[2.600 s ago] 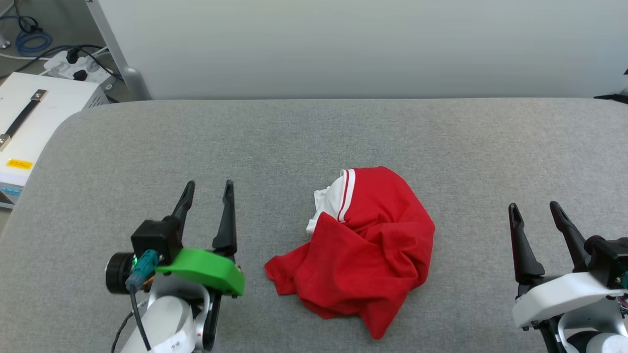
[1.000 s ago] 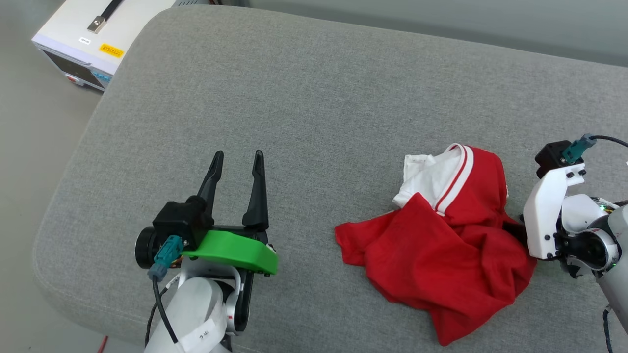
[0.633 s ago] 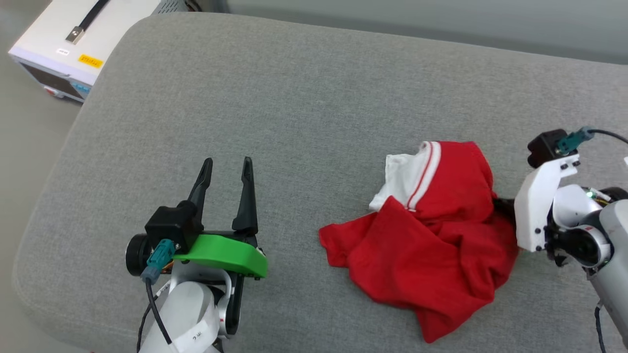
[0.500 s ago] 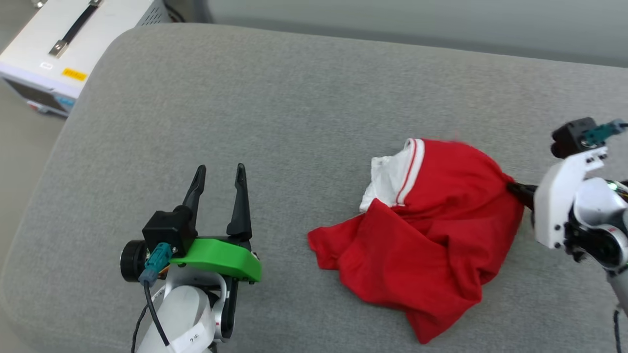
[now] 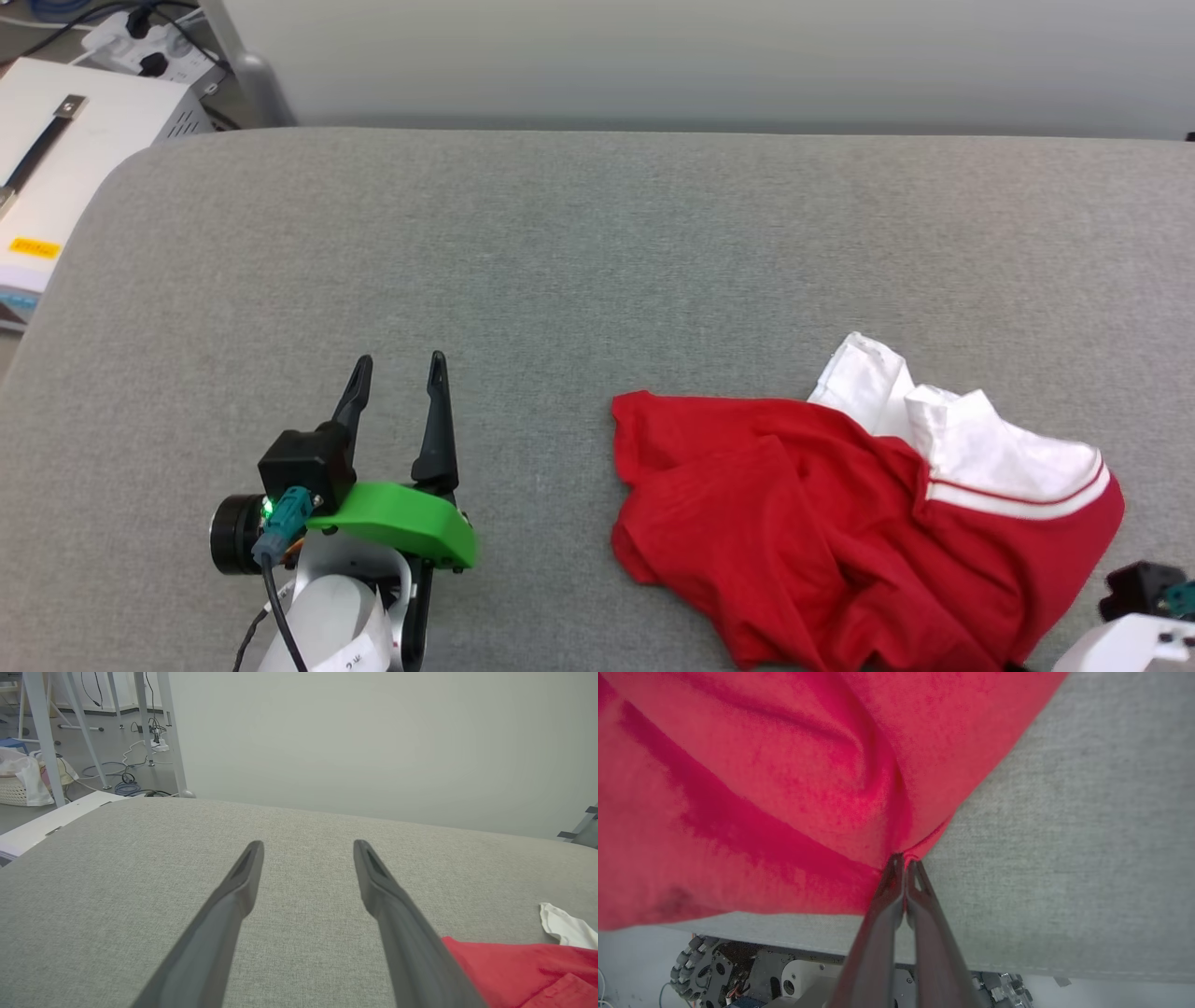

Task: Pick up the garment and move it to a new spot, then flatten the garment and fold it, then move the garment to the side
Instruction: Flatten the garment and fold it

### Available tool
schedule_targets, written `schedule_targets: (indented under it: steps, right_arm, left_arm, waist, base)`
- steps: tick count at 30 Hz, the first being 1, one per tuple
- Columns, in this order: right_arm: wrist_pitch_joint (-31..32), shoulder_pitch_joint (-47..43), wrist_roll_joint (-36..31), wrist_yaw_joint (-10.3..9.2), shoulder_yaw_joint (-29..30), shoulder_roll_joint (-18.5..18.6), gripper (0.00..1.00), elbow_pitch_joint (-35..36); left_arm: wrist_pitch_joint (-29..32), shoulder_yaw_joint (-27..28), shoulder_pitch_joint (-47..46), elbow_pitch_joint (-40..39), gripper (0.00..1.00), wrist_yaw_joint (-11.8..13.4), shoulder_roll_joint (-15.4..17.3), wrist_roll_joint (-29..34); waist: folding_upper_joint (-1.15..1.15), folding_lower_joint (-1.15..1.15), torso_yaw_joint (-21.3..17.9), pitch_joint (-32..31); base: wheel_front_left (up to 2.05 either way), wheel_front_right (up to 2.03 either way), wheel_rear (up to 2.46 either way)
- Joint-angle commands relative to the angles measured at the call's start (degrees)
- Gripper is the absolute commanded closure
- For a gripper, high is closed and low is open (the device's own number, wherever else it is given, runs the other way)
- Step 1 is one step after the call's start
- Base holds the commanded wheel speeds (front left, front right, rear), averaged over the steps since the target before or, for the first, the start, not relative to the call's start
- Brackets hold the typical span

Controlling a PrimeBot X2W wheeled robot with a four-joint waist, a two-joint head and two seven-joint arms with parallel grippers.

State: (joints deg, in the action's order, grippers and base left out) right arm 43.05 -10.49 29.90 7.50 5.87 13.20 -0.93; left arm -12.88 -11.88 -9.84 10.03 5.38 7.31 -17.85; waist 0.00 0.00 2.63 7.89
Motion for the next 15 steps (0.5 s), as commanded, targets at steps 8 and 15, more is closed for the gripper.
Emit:
schedule_targets:
  steps: [8, 15]
  right_arm:
    - [-4.9, -1.8, -1.7, -0.01, -0.3, -6.6, 0.00, -0.9]
    - [-21.6, -0.9, -6.7, -0.01, 0.9, -5.6, 0.00, 4.8]
  left_arm:
    - [1.3, -0.2, 1.8, -0.6, 0.00, 0.8, 0.7, -1.1]
    - [1.9, -0.8, 2.6, -0.2, 0.00, 0.5, 0.9, -1.6]
  waist:
    - [0.00, 0.00, -1.6, -1.4]
    - [0.00, 0.00, -1.0, -3.2]
  base:
    - [0.00, 0.00, 0.00]
    - [0.00, 0.00, 0.00]
